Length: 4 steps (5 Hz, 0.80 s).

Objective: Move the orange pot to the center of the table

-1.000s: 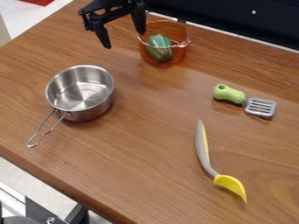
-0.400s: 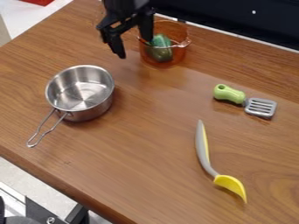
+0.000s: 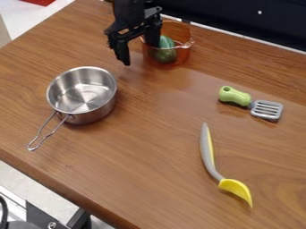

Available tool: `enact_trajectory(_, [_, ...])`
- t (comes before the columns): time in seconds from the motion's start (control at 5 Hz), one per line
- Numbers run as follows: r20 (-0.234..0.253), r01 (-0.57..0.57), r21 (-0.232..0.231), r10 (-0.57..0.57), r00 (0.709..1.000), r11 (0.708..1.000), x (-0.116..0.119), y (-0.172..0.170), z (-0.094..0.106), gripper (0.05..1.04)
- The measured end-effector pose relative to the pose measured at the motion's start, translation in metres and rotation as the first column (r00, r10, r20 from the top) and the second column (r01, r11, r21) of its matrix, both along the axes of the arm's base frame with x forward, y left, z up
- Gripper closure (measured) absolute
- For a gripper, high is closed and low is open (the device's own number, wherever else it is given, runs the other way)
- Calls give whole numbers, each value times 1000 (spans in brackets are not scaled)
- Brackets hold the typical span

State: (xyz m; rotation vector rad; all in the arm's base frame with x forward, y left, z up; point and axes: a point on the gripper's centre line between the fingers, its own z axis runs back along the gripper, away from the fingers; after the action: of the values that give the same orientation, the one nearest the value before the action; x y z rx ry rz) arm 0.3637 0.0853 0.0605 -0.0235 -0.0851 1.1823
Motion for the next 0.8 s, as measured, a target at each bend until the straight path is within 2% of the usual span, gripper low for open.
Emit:
enact_trajectory(0.4, [3, 20, 0, -20, 1000, 1000, 1, 0, 0, 669])
enact_trajectory(0.6, [-6, 26, 6, -26, 1000, 1000, 0, 1, -2, 891])
enact_trajectory(0.8, [-13, 39, -6, -39, 999, 999, -1, -1, -3, 1005])
